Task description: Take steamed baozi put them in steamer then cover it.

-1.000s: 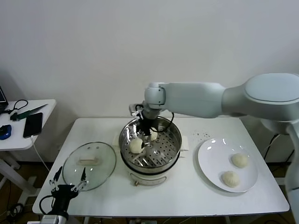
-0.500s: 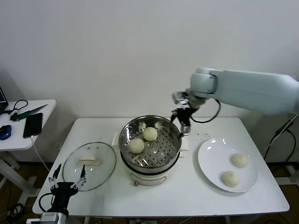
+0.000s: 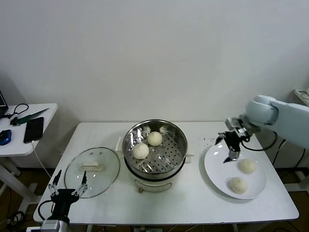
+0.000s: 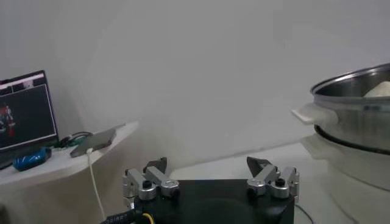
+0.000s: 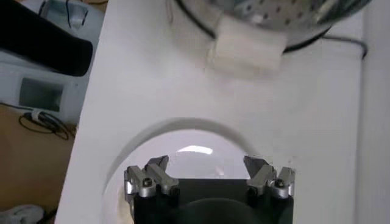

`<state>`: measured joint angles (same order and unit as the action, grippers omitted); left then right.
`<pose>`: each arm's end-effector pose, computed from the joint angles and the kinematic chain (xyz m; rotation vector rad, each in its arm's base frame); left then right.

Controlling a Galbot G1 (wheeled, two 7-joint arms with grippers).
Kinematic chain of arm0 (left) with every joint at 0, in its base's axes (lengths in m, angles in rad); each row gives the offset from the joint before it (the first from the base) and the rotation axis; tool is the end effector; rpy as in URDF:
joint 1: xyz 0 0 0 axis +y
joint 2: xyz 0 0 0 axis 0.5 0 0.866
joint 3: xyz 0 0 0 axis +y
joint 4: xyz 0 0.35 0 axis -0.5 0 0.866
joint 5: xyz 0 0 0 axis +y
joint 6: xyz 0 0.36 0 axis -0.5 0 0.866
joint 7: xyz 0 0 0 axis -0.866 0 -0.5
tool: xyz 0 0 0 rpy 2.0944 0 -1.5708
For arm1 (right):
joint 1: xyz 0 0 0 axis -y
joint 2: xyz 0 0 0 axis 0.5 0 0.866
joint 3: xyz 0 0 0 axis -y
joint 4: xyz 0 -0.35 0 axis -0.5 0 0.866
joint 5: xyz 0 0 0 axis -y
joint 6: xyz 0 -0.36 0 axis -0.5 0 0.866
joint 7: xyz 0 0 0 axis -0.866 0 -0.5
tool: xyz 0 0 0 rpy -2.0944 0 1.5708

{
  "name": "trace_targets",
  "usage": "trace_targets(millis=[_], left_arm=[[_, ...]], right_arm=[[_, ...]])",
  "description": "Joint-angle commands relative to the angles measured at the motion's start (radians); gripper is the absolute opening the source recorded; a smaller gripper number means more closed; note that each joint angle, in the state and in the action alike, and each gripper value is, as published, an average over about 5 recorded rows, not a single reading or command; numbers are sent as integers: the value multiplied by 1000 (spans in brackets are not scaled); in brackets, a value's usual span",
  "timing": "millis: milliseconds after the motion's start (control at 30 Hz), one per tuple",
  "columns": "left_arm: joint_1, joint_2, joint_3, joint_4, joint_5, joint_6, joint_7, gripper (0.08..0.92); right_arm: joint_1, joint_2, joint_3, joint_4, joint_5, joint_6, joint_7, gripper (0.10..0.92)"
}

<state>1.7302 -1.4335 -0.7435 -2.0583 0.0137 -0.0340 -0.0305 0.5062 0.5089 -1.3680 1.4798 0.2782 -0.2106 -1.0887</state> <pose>0.1334 0.0936 -0.3279 0.1983 -2.9689 -0.3791 0.4815 -0.1685 -0.1214 1.3856 -1.3403 1.2768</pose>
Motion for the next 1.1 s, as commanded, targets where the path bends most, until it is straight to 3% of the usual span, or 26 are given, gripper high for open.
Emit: trace_targets(millis=[33,1100], left_arm=[[1,-7,-2,2,18,6,-2,823],[17,-8,-5,31,29,-1,-3,823]], right_arm=[[-326,-130,222,-22,-189,37,-24,823],[-400,33,234,-180,-240,55,-18,823]])
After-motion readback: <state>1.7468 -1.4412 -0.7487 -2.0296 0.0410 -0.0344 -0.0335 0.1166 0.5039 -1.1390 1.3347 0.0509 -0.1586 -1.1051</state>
